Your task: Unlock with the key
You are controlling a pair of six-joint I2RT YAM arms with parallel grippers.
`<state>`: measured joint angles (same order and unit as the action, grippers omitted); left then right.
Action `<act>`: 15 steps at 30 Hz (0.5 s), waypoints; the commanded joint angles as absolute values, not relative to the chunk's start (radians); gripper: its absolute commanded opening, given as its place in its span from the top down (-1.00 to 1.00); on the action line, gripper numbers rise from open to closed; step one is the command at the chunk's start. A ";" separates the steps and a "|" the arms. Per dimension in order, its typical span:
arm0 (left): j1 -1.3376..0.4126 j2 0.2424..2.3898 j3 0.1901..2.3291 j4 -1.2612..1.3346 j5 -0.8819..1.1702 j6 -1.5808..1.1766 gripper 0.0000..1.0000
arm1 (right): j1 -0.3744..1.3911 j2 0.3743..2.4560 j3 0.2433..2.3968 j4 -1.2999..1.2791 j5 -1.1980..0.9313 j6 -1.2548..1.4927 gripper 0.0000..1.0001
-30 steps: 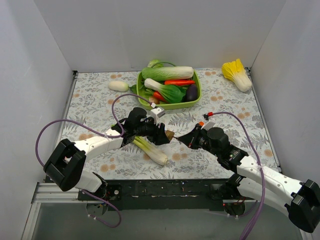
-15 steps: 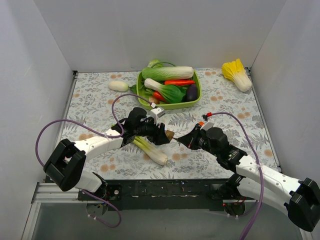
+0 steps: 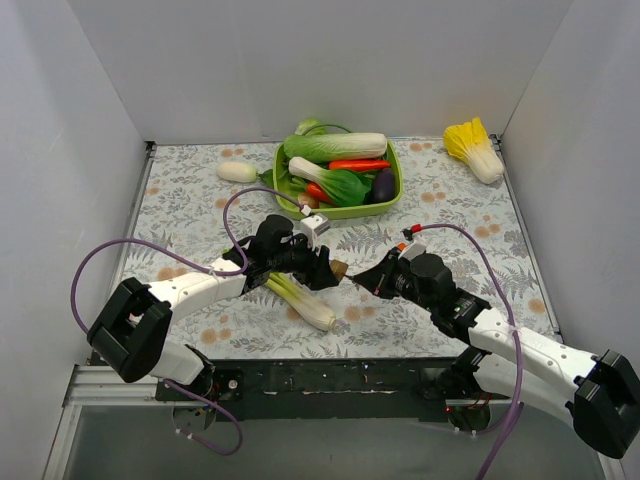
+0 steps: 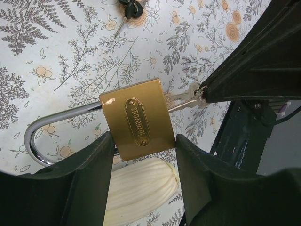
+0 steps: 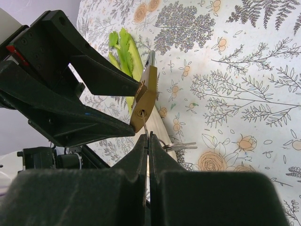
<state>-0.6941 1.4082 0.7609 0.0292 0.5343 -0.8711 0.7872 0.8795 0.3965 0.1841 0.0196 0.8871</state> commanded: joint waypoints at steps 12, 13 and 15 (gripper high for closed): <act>-0.722 1.327 0.755 0.129 0.594 -0.879 1.00 | 0.793 0.953 0.397 0.340 0.014 0.933 0.97; -0.726 1.327 0.753 0.129 0.592 -0.879 1.00 | 0.793 0.960 0.399 0.348 0.012 0.936 0.97; -0.729 1.328 0.753 0.130 0.592 -0.879 1.00 | 0.793 0.968 0.400 0.357 0.011 0.939 0.97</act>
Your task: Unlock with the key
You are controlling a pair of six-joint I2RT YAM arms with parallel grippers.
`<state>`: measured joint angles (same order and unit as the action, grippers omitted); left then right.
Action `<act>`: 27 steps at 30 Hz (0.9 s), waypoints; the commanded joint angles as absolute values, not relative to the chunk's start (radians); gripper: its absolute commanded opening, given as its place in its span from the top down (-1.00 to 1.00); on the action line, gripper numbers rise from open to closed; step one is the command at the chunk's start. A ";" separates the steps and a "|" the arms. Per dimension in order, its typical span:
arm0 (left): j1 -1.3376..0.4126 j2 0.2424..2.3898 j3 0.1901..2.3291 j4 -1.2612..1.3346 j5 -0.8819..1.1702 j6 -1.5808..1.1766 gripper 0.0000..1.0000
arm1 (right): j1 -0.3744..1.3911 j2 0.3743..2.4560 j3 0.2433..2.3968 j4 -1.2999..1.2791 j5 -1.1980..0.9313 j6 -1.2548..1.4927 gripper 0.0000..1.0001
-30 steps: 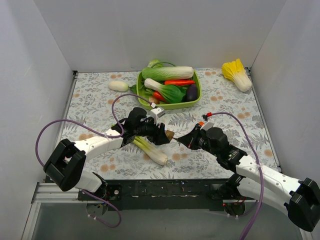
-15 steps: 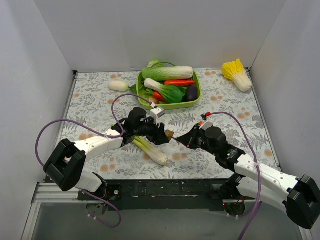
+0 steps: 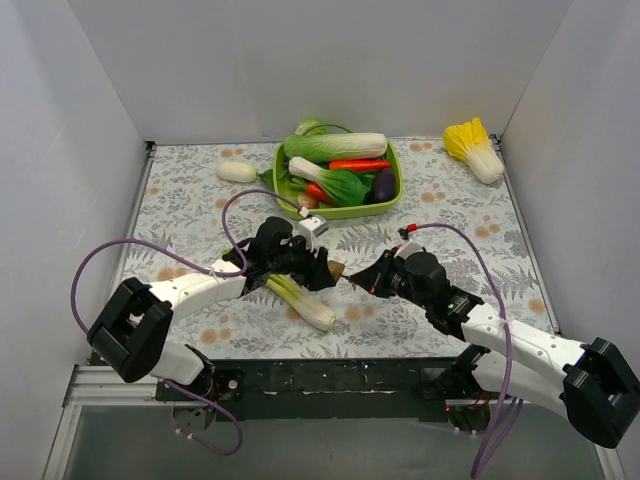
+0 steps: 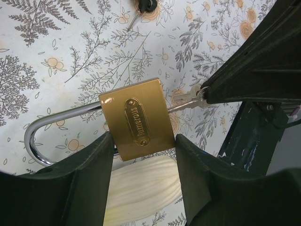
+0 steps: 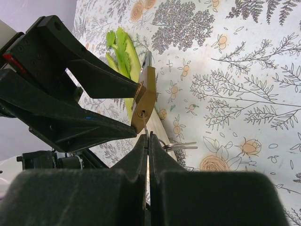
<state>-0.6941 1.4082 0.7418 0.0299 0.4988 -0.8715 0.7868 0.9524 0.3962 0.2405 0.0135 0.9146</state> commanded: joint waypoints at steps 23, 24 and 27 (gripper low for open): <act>-0.764 1.307 0.735 0.179 0.565 -0.913 1.00 | 0.793 1.069 0.397 0.456 -0.031 0.994 0.97; -0.768 1.299 0.732 0.181 0.561 -0.914 1.00 | 0.793 1.074 0.394 0.468 -0.031 1.011 0.97; -0.775 1.292 0.723 0.189 0.549 -0.913 1.00 | 0.795 1.077 0.377 0.501 -0.025 1.040 0.97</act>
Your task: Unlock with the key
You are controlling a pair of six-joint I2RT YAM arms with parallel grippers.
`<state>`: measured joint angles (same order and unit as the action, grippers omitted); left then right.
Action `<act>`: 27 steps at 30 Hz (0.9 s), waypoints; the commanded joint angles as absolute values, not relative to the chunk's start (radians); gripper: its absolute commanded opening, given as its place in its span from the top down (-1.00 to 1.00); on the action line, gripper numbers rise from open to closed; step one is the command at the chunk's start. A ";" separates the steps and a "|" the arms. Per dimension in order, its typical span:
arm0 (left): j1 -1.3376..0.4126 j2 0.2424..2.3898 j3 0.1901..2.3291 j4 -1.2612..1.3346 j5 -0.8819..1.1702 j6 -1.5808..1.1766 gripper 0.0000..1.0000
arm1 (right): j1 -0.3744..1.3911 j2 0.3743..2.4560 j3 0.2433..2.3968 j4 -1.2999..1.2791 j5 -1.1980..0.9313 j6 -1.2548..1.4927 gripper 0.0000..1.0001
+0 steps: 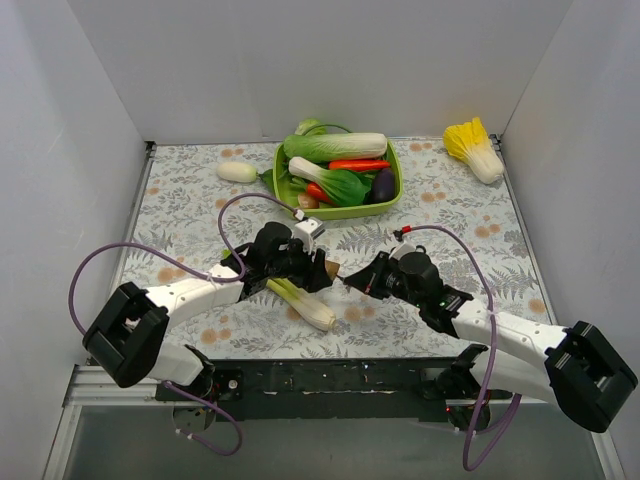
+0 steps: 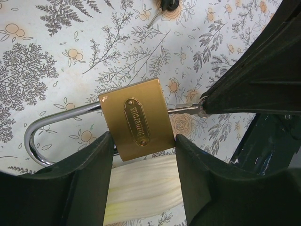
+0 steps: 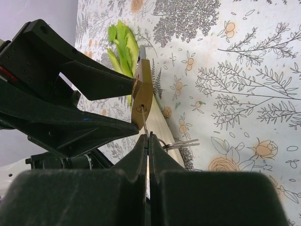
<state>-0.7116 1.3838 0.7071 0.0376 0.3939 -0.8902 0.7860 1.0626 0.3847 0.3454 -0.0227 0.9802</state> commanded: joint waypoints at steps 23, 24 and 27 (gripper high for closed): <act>-0.796 1.267 0.744 0.095 0.522 -0.788 1.00 | 0.755 0.996 0.405 0.347 0.075 1.005 0.97; -0.798 1.264 0.742 0.097 0.522 -0.790 1.00 | 0.753 0.997 0.405 0.348 0.075 1.005 0.97; -0.799 1.261 0.739 0.107 0.525 -0.805 1.00 | 0.755 1.017 0.405 0.363 0.057 1.008 0.97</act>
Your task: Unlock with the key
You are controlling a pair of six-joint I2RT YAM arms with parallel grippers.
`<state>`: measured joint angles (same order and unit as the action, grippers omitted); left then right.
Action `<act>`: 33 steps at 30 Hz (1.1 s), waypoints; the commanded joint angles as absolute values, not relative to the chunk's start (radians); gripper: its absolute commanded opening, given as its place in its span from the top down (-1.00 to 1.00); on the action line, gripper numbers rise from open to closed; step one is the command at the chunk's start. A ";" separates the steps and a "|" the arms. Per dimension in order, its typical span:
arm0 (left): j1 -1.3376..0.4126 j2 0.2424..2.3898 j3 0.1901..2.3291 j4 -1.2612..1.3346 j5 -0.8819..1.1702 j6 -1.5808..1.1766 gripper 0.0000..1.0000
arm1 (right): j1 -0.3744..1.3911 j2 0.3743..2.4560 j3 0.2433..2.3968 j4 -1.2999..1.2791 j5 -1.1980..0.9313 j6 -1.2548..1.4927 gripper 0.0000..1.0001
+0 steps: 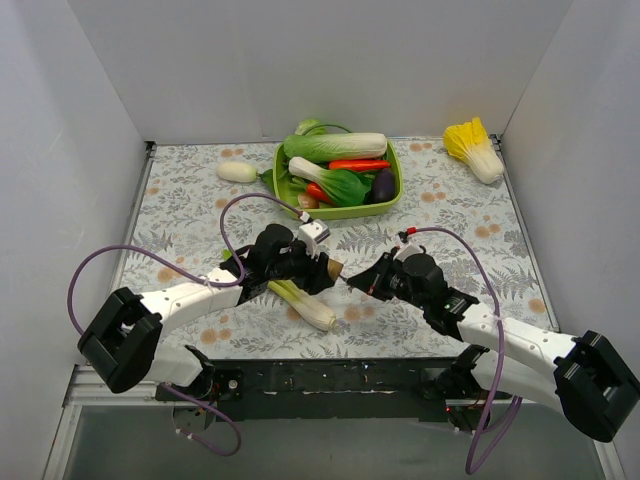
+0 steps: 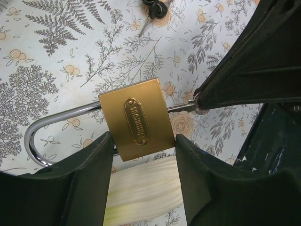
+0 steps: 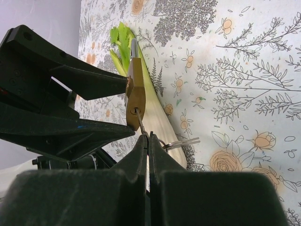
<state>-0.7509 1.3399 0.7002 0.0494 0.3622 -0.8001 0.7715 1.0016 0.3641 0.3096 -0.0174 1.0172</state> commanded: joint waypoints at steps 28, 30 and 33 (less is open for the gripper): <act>-0.847 1.235 0.730 0.133 0.604 -0.810 1.00 | 0.736 1.108 0.437 0.402 0.043 1.011 0.97; -0.851 1.235 0.730 0.130 0.601 -0.804 1.00 | 0.729 1.109 0.436 0.402 0.034 1.009 0.97; -0.856 1.236 0.736 0.115 0.580 -0.793 1.00 | 0.718 1.100 0.436 0.394 0.032 1.008 0.97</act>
<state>-0.7708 1.3331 0.7002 -0.0006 0.3264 -0.7845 0.7448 1.0874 0.3855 0.3321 -0.0589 1.0176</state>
